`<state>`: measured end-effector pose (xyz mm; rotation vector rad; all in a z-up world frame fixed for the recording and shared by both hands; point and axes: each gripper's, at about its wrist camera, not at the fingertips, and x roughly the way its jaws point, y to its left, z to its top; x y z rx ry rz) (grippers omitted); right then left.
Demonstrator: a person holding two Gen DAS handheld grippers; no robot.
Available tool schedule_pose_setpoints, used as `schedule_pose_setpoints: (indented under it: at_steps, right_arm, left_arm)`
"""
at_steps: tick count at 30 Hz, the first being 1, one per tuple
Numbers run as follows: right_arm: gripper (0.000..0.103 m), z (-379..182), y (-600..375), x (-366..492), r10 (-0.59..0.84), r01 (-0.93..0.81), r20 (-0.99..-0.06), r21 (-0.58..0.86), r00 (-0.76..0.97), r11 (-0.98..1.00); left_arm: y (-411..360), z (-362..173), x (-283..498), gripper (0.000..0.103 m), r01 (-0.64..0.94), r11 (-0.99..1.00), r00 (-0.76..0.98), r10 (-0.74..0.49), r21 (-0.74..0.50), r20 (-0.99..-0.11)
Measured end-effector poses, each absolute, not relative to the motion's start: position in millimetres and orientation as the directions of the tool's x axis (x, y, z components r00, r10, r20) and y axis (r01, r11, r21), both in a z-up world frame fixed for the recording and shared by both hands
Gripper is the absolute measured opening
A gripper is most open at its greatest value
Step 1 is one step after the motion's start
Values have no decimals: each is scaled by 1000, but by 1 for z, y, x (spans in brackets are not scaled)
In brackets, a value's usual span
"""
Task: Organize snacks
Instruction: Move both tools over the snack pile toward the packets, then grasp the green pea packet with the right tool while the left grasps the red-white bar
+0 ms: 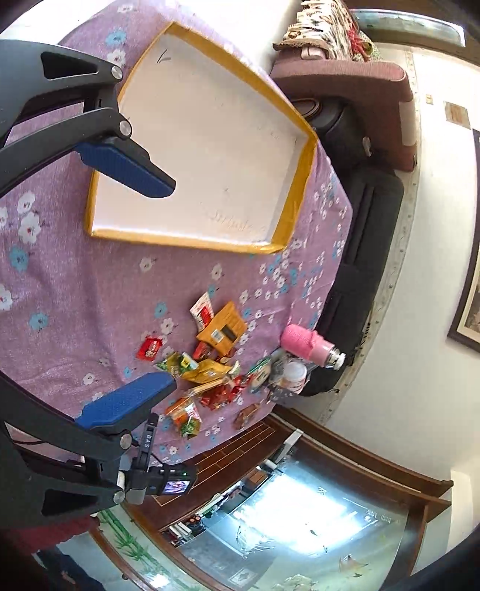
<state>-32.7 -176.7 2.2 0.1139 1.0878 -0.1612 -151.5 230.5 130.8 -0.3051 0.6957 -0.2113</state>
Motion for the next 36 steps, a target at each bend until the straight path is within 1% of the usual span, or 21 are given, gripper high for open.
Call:
schedule_pose_setpoints:
  at_steps: [2, 6, 8, 11, 14, 16, 17, 18, 19, 20, 21, 22, 24, 26, 27, 28, 30, 31, 32, 36]
  right_arm:
    - [103, 2, -174, -38, -80, 195, -885, 13, 459, 981]
    - [101, 3, -171, -44, -83, 206, -900, 8, 429, 979]
    - [90, 11, -170, -51, -86, 212, -901, 6, 425, 977]
    - [89, 40, -165, -66, -61, 184, -863, 37, 502, 982]
    - [88, 98, -154, -79, -28, 141, -784, 76, 620, 987]
    - [89, 147, -145, -85, 31, 87, -696, 134, 717, 987]
    - [92, 174, -140, -89, 102, 27, -623, 193, 776, 981]
    - [95, 190, -138, -91, 184, -38, -571, 258, 800, 965]
    - [103, 202, -134, -87, 326, -139, -519, 365, 790, 921]
    - [101, 203, -129, -83, 408, -194, -513, 420, 755, 887]
    - [100, 198, -119, -75, 492, -251, -527, 464, 693, 850]
    - [95, 184, -105, -67, 514, -268, -563, 463, 647, 845]
    - [90, 154, -84, -58, 439, -242, -642, 375, 628, 895]
    - [76, 114, -68, -48, 382, -224, -713, 310, 588, 924]
    - [73, 94, -63, -47, 365, -219, -738, 292, 567, 931]
    - [73, 77, -60, -47, 346, -221, -754, 268, 558, 938]
    - [75, 52, -53, -44, 317, -228, -771, 226, 553, 947]
    - [75, 45, -52, -41, 316, -232, -776, 222, 546, 947]
    - [75, 37, -51, -38, 315, -237, -782, 219, 538, 947]
    - [74, 23, -46, -25, 275, -245, -779, 161, 563, 956]
  left_arm:
    - [245, 145, -156, 96, 65, 948, 778, -243, -311, -579]
    - [272, 184, -172, 96, 29, 972, 850, -147, -234, -505]
    - [283, 202, -179, 96, 11, 983, 869, -100, -183, -485]
    - [299, 228, -186, 96, -1, 986, 889, -74, -164, -452]
    - [315, 253, -184, 96, -13, 981, 898, -74, -195, -434]
    - [320, 270, -179, 96, 5, 973, 904, -103, -232, -414]
    - [321, 278, -176, 96, 15, 970, 912, -112, -241, -395]
    - [320, 284, -174, 96, 17, 970, 922, -108, -242, -371]
    - [317, 287, -170, 97, 14, 972, 930, -99, -235, -353]
    - [315, 287, -167, 97, 13, 974, 931, -95, -226, -352]
    - [311, 283, -163, 97, 20, 974, 926, -104, -228, -364]
    - [307, 273, -155, 97, 41, 969, 912, -136, -244, -388]
    - [292, 245, -140, 97, 94, 955, 865, -218, -281, -452]
    - [274, 210, -121, 96, 128, 942, 799, -284, -311, -530]
    - [264, 195, -112, 96, 145, 935, 766, -313, -323, -561]
    - [252, 179, -105, 96, 162, 931, 735, -336, -328, -590]
    - [231, 154, -90, 85, 191, 928, 680, -360, -320, -639]
    - [222, 140, -81, 75, 203, 925, 647, -373, -321, -665]
    - [213, 128, -72, 71, 209, 921, 613, -385, -328, -690]
    - [181, 87, -35, 71, 190, 928, 533, -371, -320, -761]
